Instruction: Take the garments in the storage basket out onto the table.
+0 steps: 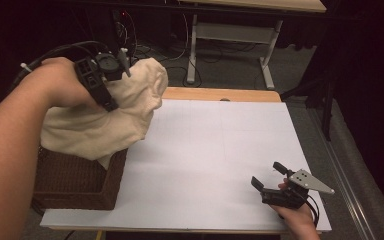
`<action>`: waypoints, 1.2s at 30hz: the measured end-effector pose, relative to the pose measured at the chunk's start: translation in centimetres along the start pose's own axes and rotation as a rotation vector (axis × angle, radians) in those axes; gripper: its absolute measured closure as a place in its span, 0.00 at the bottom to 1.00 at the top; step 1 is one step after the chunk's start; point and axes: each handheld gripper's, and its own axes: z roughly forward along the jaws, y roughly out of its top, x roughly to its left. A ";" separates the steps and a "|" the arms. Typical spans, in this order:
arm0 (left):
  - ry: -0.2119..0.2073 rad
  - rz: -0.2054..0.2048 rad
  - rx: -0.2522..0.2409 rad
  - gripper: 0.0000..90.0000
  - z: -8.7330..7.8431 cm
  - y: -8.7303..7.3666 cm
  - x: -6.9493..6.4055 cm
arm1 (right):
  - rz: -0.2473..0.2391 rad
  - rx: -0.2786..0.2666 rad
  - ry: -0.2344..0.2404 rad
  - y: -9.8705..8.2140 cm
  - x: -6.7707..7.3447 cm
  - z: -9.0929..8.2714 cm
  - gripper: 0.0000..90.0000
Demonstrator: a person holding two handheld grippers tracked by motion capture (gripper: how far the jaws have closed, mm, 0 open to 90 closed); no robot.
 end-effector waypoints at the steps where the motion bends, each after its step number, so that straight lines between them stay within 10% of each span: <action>1: 0.005 0.009 0.001 0.66 -0.1 0.4 -0.2 | -0.001 -0.002 0.000 0.0 0.0 0.0 0.00; 23: 0.012 0.151 -0.060 0.66 -1.1 7.8 -4.2 | -0.007 -0.005 0.004 0.1 0.1 0.0 0.00; 36: -0.076 0.223 -0.098 0.66 0.9 11.9 -6.5 | -0.009 -0.012 0.006 0.2 0.1 -0.2 0.00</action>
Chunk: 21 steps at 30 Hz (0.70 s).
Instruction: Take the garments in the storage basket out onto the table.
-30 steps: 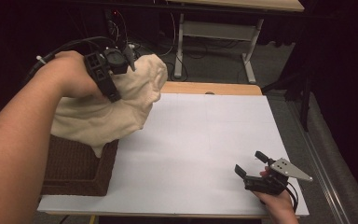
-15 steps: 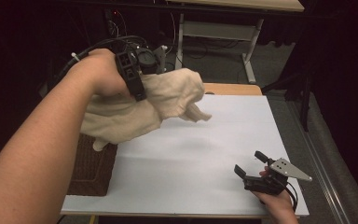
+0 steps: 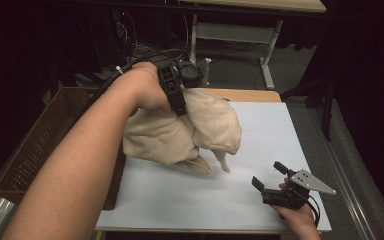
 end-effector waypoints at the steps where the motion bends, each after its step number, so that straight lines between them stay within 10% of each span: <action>1: -0.004 -0.008 0.003 0.66 0.6 0.6 -0.2 | -0.001 0.000 0.000 0.0 0.0 0.0 0.00; 15: -0.059 -0.063 0.012 0.66 5.5 1.9 -0.6 | -0.001 0.001 0.003 0.0 0.1 -0.1 0.00; 21: -0.064 -0.154 0.002 0.65 7.7 1.4 -0.1 | -0.004 0.001 0.005 0.0 0.1 -0.1 0.00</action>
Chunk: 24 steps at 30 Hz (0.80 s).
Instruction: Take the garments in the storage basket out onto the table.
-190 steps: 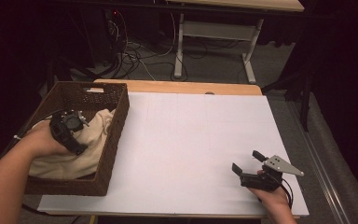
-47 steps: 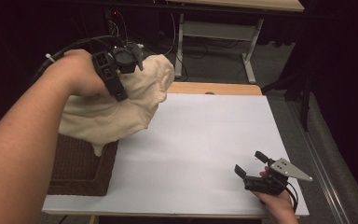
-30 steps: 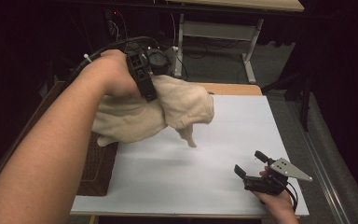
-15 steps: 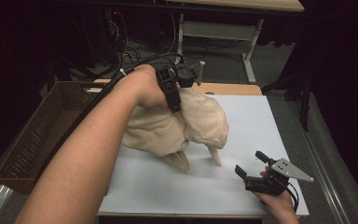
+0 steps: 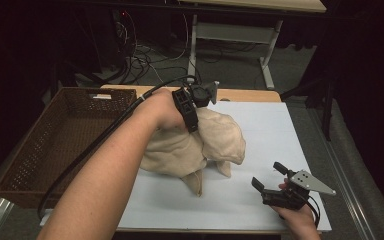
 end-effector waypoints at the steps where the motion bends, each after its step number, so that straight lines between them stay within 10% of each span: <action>1: -0.004 -0.016 -0.004 0.65 0.3 -0.1 0.2 | -0.001 0.000 0.000 0.0 0.0 0.0 0.00; 24: -0.094 -0.190 -0.240 0.64 6.5 -3.8 1.7 | 0.003 0.011 0.003 -0.2 0.2 0.2 0.00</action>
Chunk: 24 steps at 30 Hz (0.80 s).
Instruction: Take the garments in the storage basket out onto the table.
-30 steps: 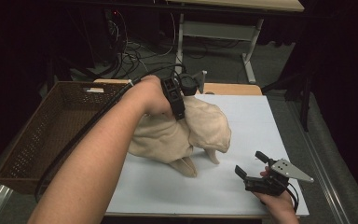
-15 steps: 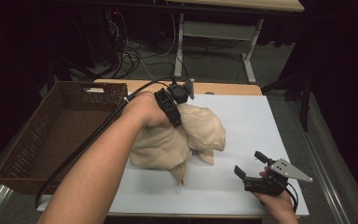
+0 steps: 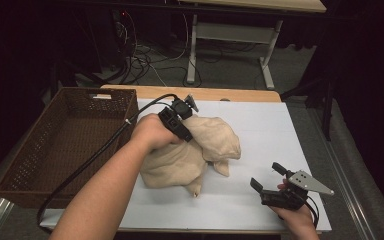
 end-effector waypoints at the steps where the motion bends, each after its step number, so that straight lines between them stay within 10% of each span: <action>1: -0.002 -0.006 -0.012 0.64 0.3 -0.2 0.1 | -0.001 0.000 0.000 0.0 0.0 0.0 0.00; 24: -0.024 -0.109 -0.317 0.44 6.0 -5.3 1.0 | -0.020 0.012 0.006 -0.2 0.3 0.3 0.00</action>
